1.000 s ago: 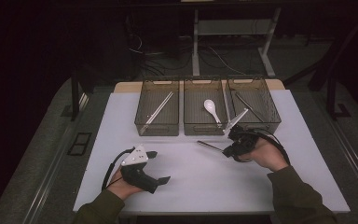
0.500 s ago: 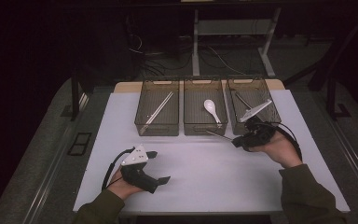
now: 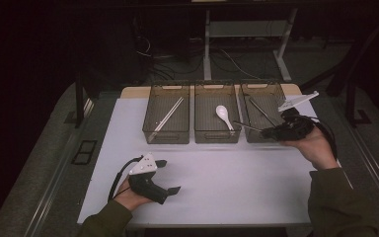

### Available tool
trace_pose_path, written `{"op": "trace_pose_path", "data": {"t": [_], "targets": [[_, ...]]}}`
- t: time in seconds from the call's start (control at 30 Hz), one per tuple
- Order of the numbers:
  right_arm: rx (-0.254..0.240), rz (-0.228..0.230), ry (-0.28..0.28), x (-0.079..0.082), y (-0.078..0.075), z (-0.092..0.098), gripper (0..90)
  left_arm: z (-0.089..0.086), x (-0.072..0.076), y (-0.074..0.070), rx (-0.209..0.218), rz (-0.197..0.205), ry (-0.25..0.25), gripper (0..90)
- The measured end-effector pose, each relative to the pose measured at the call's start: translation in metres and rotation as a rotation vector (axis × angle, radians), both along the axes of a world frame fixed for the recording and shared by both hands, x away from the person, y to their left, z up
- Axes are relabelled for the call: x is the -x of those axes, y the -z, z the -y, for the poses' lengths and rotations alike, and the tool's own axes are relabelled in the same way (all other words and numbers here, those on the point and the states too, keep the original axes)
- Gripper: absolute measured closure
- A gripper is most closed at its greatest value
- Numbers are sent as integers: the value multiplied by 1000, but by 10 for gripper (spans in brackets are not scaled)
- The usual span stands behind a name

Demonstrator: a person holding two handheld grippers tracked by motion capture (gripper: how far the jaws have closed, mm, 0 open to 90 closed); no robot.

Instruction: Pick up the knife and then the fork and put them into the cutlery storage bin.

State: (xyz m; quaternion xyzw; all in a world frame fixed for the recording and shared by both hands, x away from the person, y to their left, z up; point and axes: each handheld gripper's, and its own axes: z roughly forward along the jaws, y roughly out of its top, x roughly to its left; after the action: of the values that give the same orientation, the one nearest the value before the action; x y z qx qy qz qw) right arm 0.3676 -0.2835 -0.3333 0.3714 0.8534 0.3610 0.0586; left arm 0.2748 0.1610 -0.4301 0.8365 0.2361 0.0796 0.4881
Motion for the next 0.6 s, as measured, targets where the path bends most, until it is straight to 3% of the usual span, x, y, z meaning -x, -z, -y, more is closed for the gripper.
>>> {"op": "trace_pose_path", "data": {"t": [0.17,0.33,0.47,0.6], "targets": [[-24,28,51,-8,-12,14,843,0,0,0,-6,0,2,0],[25,55,134,-24,-19,25,843,0,0,0,-5,-1,3,0],[61,53,203,-42,-15,30,843,0,0,0,-6,0,5,0],[113,51,263,-63,-1,32,842,0,0,0,-7,0,6,0]]}}
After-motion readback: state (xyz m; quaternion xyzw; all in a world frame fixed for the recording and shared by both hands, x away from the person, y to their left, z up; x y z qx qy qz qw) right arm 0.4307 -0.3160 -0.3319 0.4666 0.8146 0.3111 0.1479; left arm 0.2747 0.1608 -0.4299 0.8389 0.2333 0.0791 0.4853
